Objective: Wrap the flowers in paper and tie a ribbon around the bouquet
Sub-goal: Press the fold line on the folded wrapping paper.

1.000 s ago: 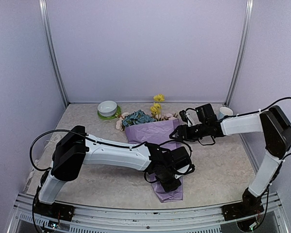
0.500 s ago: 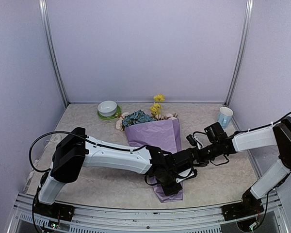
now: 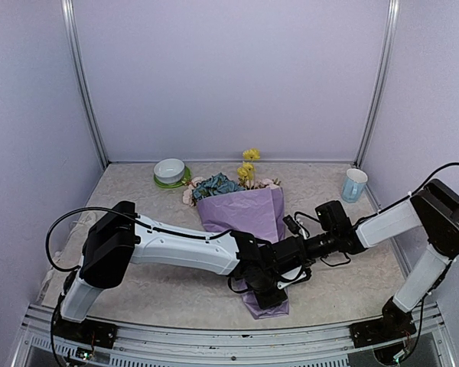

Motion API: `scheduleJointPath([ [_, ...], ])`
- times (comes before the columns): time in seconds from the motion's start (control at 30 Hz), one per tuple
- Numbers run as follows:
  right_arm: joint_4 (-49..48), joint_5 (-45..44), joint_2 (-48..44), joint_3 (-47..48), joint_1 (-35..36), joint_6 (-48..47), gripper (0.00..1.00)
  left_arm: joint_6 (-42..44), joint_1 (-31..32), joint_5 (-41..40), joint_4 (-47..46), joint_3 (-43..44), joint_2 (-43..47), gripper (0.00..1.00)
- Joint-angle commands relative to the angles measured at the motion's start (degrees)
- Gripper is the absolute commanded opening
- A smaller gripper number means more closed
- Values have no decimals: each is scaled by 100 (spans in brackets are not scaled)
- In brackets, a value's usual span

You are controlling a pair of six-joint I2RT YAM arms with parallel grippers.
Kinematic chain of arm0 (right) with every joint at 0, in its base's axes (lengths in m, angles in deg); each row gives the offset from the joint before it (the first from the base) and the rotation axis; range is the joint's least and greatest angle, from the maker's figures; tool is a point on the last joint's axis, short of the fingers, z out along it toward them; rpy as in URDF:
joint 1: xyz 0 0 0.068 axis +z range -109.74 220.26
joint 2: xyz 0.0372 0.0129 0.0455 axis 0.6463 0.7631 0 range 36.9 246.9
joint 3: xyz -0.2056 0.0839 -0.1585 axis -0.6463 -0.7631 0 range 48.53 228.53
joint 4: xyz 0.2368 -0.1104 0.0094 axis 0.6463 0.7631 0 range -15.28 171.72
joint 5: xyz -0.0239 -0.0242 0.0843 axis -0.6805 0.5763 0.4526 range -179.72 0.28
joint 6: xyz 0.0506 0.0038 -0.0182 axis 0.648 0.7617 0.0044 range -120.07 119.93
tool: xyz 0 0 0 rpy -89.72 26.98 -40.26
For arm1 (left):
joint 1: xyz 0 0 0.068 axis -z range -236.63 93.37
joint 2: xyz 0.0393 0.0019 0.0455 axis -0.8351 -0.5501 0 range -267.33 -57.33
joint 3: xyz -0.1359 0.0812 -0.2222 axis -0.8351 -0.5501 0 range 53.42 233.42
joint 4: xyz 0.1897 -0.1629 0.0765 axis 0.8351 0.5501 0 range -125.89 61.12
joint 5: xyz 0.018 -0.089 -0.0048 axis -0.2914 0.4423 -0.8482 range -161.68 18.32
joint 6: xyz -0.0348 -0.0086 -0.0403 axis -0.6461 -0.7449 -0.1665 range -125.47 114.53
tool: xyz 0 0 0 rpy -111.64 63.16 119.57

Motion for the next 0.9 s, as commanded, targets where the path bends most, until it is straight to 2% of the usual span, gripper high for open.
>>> scheduleJointPath([
  [0.0, -579, -50, 484, -210, 243, 507, 89, -4, -46, -72, -68, -138, 74, 40],
  [0.17, -916, -109, 543, -252, 279, 712, 79, 29, -30, -69, -99, -162, 83, 40],
  [0.33, -372, -205, 142, -92, 169, 447, 86, 63, -20, -91, -115, -192, 100, 40],
  [0.5, 964, -654, -782, 315, -466, -186, 99, 110, 10, -123, -130, -217, 103, 40],
  [0.67, 1789, -748, -885, 771, -731, -748, 100, 124, 24, -141, -135, -203, 91, 40],
  [0.87, 1636, -711, -406, 928, -751, -827, 100, 112, 45, -178, -50, -89, 22, 40],
])
